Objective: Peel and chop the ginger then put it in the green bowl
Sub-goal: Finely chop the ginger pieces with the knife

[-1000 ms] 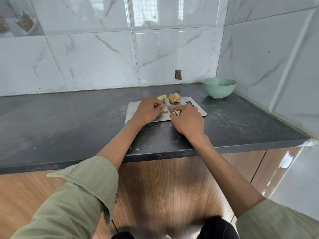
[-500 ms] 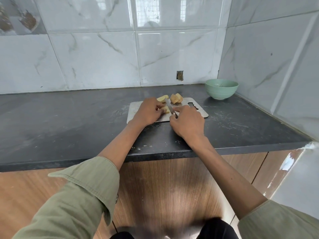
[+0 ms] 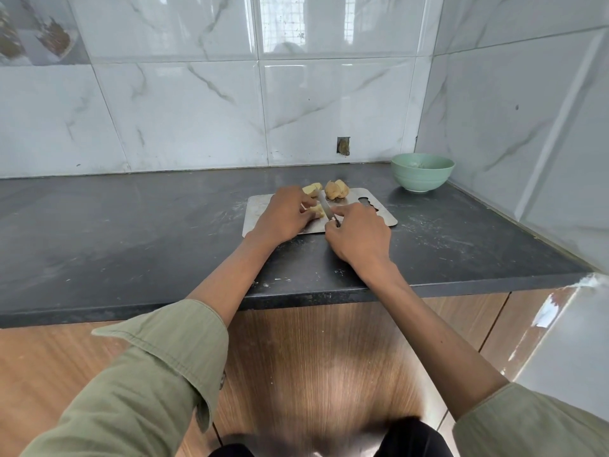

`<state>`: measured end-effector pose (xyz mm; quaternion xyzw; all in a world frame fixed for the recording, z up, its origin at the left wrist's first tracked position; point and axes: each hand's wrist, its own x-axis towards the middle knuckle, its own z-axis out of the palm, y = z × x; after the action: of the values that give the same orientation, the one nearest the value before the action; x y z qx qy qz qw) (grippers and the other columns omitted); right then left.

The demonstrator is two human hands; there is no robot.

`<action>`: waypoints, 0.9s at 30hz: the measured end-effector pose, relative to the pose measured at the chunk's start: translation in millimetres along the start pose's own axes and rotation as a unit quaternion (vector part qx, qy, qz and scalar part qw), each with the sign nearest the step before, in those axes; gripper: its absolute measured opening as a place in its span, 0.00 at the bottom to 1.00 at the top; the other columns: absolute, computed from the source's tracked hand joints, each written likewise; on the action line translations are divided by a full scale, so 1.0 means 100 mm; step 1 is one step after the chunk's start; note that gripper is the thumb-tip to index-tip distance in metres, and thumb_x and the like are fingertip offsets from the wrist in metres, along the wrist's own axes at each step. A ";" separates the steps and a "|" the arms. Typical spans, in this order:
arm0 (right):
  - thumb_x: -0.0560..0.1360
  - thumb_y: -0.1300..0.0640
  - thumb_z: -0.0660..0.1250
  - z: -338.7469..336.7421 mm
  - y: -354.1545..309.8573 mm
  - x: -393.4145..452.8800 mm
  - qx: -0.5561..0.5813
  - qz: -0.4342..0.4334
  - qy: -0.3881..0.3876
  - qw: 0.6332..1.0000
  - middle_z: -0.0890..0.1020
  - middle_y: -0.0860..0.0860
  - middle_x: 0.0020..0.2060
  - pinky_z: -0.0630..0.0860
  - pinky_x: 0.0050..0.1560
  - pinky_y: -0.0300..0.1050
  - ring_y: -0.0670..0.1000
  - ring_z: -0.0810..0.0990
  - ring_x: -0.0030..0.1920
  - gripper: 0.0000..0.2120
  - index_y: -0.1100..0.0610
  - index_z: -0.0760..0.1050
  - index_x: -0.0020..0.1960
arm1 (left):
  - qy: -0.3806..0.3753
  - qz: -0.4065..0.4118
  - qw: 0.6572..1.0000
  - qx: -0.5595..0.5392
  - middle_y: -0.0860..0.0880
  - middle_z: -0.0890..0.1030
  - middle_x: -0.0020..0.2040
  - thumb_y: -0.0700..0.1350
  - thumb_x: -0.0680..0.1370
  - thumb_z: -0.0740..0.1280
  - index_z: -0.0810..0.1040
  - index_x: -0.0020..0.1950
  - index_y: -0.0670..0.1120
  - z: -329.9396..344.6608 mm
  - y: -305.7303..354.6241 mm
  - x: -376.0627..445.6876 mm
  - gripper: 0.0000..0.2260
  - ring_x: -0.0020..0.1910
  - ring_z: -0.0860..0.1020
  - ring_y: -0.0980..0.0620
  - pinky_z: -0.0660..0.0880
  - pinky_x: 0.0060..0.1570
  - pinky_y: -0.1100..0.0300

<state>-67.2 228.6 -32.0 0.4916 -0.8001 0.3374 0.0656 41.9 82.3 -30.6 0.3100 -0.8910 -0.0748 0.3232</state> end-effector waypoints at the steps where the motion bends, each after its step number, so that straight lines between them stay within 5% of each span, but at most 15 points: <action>1: 0.76 0.48 0.63 0.00 0.00 0.00 -0.002 -0.003 -0.003 1.000 0.81 0.55 0.55 0.69 0.46 0.49 0.60 0.80 0.55 0.17 0.47 0.82 0.61 | 0.001 0.006 1.000 0.000 0.47 0.81 0.46 0.48 0.76 0.76 0.88 0.55 0.48 -0.01 0.01 -0.01 0.09 0.43 0.80 0.49 0.76 0.47 0.53; 8: 0.76 0.49 0.62 -0.01 -0.01 -0.02 -0.006 -0.012 -0.005 1.000 0.82 0.56 0.53 0.68 0.44 0.47 0.60 0.80 0.54 0.16 0.47 0.83 0.59 | 0.009 0.004 0.999 -0.030 0.50 0.85 0.49 0.49 0.76 0.75 0.84 0.62 0.50 0.00 0.01 -0.05 0.15 0.44 0.81 0.53 0.80 0.52 0.52; 15: 0.76 0.48 0.63 -0.03 -0.01 -0.03 0.015 -0.019 -0.002 1.000 0.82 0.55 0.53 0.71 0.46 0.48 0.59 0.80 0.55 0.16 0.44 0.83 0.61 | 0.023 -0.013 0.999 -0.024 0.57 0.84 0.43 0.56 0.77 0.69 0.85 0.51 0.57 0.03 0.04 -0.04 0.07 0.43 0.80 0.58 0.80 0.47 0.52; 22: 0.75 0.50 0.64 -0.08 -0.02 -0.04 0.046 -0.003 0.001 0.999 0.83 0.54 0.57 0.75 0.51 0.50 0.59 0.79 0.58 0.19 0.43 0.82 0.65 | 0.033 -0.055 0.997 -0.045 0.56 0.85 0.45 0.42 0.76 0.68 0.86 0.47 0.52 0.05 -0.02 -0.01 0.08 0.42 0.80 0.57 0.81 0.49 0.52; 27: 0.75 0.50 0.65 -0.10 -0.02 -0.05 0.058 0.012 0.000 0.998 0.83 0.53 0.58 0.75 0.51 0.50 0.60 0.80 0.58 0.19 0.43 0.81 0.65 | 0.031 -0.067 0.996 -0.046 0.58 0.84 0.42 0.52 0.76 0.71 0.84 0.44 0.54 0.07 -0.01 0.03 0.04 0.43 0.82 0.57 0.81 0.47 0.53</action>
<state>-65.8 237.5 -25.7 0.4846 -0.7852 0.3842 0.0329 35.8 79.3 -34.4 0.3557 -0.8535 -0.1272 0.3589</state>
